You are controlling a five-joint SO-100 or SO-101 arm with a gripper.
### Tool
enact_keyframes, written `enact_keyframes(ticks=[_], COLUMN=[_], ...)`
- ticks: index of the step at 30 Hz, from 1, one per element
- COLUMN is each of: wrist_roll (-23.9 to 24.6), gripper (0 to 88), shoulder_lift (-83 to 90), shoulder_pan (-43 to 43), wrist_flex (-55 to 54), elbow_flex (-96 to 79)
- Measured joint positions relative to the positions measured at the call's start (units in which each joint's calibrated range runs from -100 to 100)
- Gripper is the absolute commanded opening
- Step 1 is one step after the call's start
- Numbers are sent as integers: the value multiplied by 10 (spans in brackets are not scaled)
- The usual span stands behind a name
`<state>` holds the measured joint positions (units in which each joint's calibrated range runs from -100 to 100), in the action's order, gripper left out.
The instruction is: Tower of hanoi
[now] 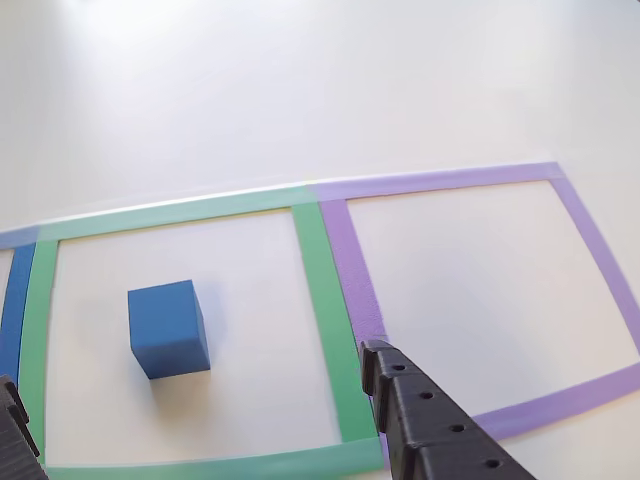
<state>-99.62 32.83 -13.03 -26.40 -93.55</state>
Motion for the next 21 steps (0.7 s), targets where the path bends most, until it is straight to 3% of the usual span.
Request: enact_keyframes(ticks=[10, 21], wrist_roll=[-4, -4], gripper=[418, 409], shoulder_lift=[-233, -420], shoulder_pan=[18, 33], wrist_flex=[-185, -281], elbow_flex=[46, 138])
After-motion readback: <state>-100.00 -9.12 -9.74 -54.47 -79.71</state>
